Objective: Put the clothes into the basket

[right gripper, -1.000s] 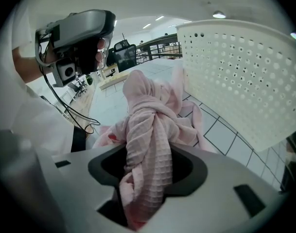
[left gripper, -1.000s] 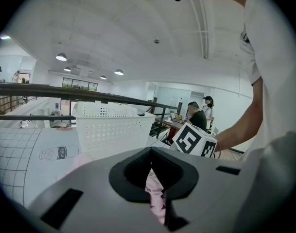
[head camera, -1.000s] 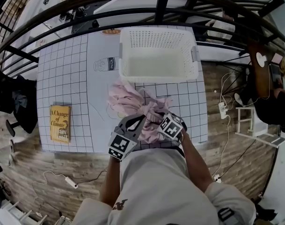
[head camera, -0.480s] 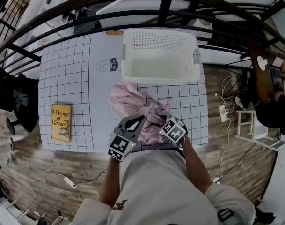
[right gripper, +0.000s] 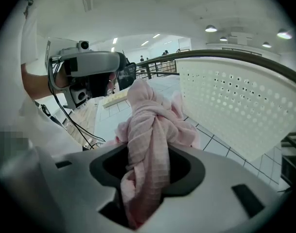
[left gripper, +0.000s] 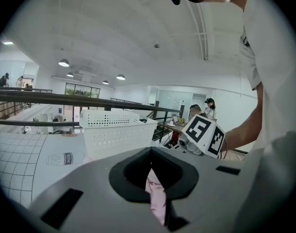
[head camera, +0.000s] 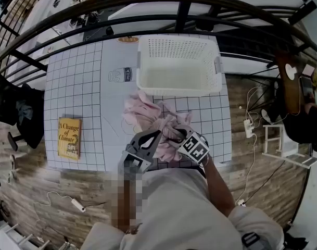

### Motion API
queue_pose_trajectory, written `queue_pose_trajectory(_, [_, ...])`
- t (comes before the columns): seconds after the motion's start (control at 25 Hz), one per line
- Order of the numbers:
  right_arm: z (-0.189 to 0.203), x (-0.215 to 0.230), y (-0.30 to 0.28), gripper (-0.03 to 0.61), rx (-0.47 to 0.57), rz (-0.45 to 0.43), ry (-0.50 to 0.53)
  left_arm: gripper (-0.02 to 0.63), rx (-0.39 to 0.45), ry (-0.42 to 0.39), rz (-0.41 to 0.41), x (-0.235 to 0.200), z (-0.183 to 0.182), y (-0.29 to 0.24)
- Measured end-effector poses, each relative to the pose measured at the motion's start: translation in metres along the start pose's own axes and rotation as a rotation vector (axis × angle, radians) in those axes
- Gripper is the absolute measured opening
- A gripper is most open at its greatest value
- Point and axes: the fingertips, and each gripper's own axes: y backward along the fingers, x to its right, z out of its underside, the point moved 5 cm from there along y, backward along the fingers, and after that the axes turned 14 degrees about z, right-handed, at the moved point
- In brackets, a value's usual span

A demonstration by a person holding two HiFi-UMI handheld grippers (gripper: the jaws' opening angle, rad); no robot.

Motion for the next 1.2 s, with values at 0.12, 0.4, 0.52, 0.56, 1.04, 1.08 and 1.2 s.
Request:
queue_pose_trajectory(0.12, [-0.009,0.000,0.007,0.199,0.017,0.003,-0.008,0.002,0.011,-0.008,-0.004,0.002,-0.005,0.003])
queue_pose_trajectory(0.4, [-0.034,0.004,0.026,0.199,0.083,0.026,0.005,0.002,0.063,-0.030,-0.016,0.005,-0.026,0.012])
queue_pose_trajectory(0.52, [-0.047,0.006,0.036,0.199,0.121,0.036,0.007,0.002,0.085,-0.049,-0.024,0.007,-0.037,0.016])
queue_pose_trajectory(0.56, [-0.051,0.006,0.039,0.199,0.131,0.037,0.009,0.002,0.089,-0.054,-0.027,0.007,-0.038,0.018])
queue_pose_trajectory(1.04, [-0.082,0.012,0.071,0.199,0.240,0.059,0.012,0.002,0.115,-0.103,-0.030,0.016,-0.070,0.029])
queue_pose_trajectory(1.08, [-0.084,0.013,0.074,0.199,0.249,0.062,0.009,0.002,0.119,-0.107,-0.029,0.017,-0.072,0.030])
queue_pose_trajectory(1.2, [-0.093,0.016,0.084,0.198,0.286,0.073,-0.001,0.002,0.134,-0.120,-0.026,0.020,-0.079,0.030])
